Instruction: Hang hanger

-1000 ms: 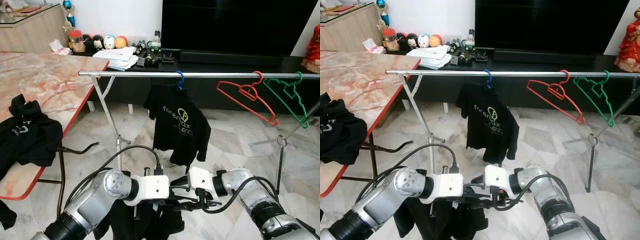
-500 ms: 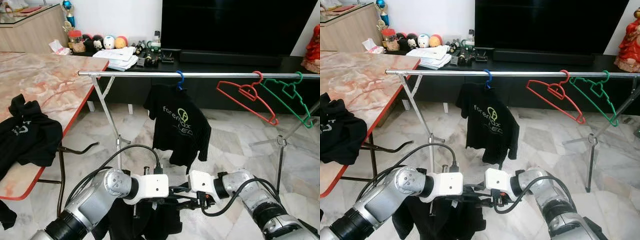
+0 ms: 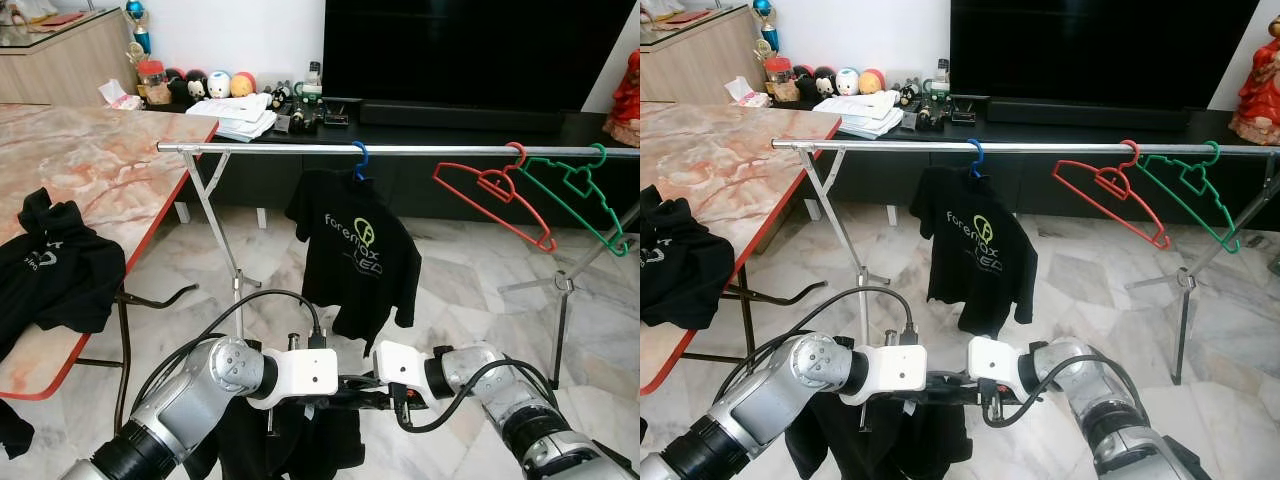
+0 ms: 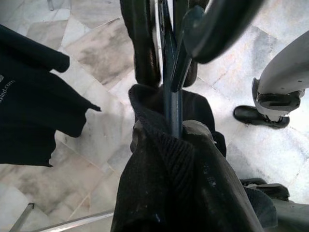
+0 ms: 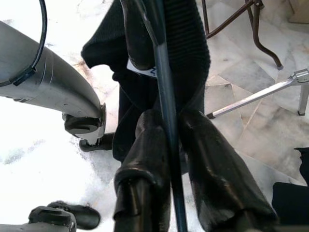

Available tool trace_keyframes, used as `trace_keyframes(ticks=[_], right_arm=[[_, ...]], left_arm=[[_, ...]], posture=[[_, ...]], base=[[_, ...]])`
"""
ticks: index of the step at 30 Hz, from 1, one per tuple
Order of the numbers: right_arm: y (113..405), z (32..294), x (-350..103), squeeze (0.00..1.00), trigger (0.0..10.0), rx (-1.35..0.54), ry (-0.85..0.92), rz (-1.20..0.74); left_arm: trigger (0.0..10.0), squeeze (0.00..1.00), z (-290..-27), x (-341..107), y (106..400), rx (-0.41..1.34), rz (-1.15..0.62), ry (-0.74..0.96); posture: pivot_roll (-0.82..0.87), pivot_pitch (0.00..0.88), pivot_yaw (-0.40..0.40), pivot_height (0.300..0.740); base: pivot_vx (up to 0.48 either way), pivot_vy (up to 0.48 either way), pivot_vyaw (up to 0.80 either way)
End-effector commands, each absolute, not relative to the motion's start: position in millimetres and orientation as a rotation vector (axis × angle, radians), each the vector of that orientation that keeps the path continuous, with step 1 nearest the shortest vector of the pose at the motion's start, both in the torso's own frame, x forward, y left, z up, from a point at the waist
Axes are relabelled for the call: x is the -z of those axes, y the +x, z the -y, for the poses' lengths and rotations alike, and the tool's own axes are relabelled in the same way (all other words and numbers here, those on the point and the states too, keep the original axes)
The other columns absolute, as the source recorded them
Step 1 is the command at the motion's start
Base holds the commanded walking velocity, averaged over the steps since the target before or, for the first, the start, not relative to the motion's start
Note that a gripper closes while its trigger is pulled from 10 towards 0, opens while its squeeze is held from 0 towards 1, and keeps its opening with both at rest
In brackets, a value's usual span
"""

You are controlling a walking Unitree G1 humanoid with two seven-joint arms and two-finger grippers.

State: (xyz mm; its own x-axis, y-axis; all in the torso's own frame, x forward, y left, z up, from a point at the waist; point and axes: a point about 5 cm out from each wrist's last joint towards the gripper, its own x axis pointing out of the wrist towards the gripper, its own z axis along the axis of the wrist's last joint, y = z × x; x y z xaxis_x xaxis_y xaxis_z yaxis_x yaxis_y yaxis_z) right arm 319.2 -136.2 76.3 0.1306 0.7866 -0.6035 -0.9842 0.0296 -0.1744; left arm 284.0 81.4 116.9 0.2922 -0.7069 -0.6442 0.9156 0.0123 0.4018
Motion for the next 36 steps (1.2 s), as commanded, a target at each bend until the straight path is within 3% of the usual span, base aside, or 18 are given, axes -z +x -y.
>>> trace_keyframes(ticks=[1,21,22,23,36], right_arm=[[317.6,134.0,-73.7,0.0,0.0,-1.421,-0.626,-0.385],[311.1,133.7,-65.8,0.0,0.0,-1.446,-0.596,-0.416],[311.9,132.8,-66.0,0.0,0.0,-1.429,-0.596,-0.403],[312.8,132.3,-66.2,0.0,0.0,-1.413,-0.592,-0.395],[320.1,133.8,-65.4,0.0,0.0,-1.202,-0.511,-0.323]], left_arm=[[10.0,0.0,-76.9,-123.9,285.9,1.294,-0.262,0.912],[10.0,0.0,-71.1,-132.7,289.5,1.287,-0.208,0.906],[10.0,0.71,-70.1,-132.1,289.2,1.29,-0.208,0.913],[10.0,1.0,-69.0,-132.1,288.8,1.294,-0.206,0.904],[10.0,1.0,-74.0,-139.0,290.2,1.277,-0.202,0.899]], posture=[[0.09,0.055,-0.02,0.74],[0.09,0.056,-0.012,0.74],[0.09,0.056,-0.012,0.74],[0.09,0.056,-0.012,0.74],[0.09,0.059,-0.01,0.74]], base=[[0.0,0.0,0.0],[0.0,0.0,0.0],[0.0,0.0,0.0],[0.0,0.0,0.0],[0.0,0.0,0.0]])
